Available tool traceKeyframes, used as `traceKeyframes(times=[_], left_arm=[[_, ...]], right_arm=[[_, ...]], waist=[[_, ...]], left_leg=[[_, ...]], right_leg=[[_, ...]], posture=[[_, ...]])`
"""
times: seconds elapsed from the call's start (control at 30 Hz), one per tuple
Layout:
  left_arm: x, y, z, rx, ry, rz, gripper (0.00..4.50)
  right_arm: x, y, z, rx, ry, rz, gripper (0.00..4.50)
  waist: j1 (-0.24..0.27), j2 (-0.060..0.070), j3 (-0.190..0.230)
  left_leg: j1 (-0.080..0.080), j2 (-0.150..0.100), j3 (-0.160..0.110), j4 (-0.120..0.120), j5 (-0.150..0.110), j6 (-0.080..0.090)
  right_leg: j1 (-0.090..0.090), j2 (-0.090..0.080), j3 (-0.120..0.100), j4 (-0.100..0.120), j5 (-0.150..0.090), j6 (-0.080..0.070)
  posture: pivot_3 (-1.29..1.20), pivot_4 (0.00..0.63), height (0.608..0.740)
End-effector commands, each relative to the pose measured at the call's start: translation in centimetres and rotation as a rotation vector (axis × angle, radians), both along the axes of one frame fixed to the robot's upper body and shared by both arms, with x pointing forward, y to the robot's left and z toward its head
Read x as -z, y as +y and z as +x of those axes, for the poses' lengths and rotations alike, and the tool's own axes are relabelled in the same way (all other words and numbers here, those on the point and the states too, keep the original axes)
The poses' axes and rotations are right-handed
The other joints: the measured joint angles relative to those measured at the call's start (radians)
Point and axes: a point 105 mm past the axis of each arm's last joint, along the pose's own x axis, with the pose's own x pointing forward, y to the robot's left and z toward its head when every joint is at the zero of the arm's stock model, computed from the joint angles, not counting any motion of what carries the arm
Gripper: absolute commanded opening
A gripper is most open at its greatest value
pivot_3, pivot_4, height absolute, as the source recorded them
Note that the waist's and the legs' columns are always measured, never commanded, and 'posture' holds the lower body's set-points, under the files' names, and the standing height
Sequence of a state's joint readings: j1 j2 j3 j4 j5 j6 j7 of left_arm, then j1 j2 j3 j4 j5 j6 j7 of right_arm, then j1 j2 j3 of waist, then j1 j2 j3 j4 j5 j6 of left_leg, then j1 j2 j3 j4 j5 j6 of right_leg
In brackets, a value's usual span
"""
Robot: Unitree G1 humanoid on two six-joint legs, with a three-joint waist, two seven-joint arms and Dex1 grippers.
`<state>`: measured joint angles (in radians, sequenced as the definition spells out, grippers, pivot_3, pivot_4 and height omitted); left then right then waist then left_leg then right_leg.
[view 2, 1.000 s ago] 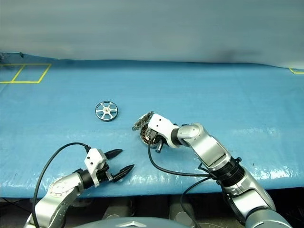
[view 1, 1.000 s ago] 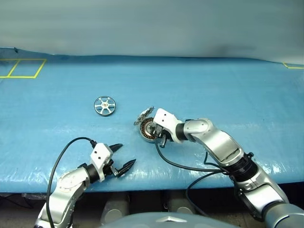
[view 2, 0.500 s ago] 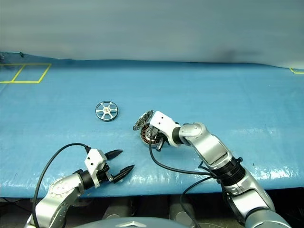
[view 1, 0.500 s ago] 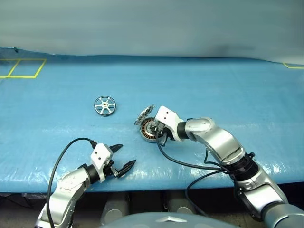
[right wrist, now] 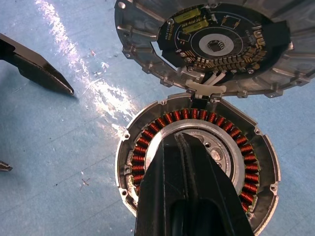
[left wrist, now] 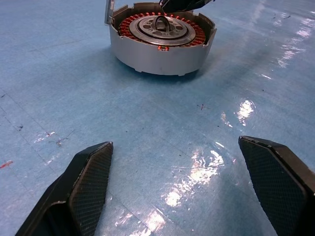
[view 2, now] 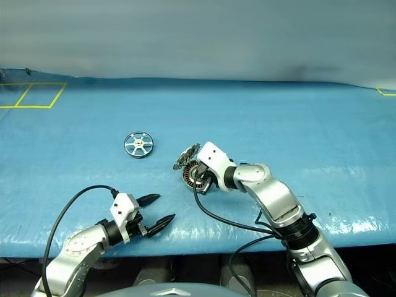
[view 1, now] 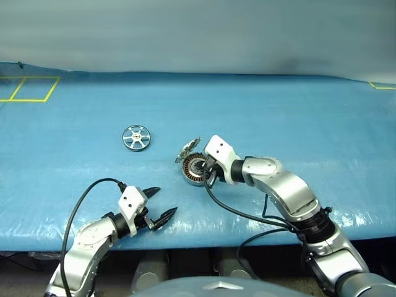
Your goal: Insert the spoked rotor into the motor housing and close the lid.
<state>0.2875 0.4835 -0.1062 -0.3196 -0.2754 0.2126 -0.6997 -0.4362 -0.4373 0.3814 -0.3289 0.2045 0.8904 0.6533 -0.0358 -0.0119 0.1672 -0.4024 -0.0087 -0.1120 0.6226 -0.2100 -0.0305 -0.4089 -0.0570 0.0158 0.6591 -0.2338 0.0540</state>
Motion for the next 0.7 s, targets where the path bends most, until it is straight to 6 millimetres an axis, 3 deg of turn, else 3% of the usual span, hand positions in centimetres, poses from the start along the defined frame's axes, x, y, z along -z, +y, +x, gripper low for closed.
traceKeyframes(times=[0.03,0.7], left_arm=[[-0.9,-0.3,0.0,0.022,-0.034,-0.002,4.50],[-0.9,-0.2,0.1,0.015,-0.036,-0.001,4.50]], right_arm=[[-0.9,0.3,0.0,-0.014,-0.048,0.025,0.04],[0.2,-1.0,1.0,0.053,-0.036,0.008,0.04]], waist=[[0.000,0.000,0.000],[0.000,0.000,0.000]], left_leg=[[0.000,0.000,0.000,0.000,0.000,0.000],[0.000,0.000,0.000,0.000,0.000,0.000]], right_leg=[[0.000,0.000,0.000,0.000,0.000,0.000],[0.000,0.000,0.000,0.000,0.000,0.000]], posture=[[0.00,0.150,0.740],[0.00,0.150,0.740]])
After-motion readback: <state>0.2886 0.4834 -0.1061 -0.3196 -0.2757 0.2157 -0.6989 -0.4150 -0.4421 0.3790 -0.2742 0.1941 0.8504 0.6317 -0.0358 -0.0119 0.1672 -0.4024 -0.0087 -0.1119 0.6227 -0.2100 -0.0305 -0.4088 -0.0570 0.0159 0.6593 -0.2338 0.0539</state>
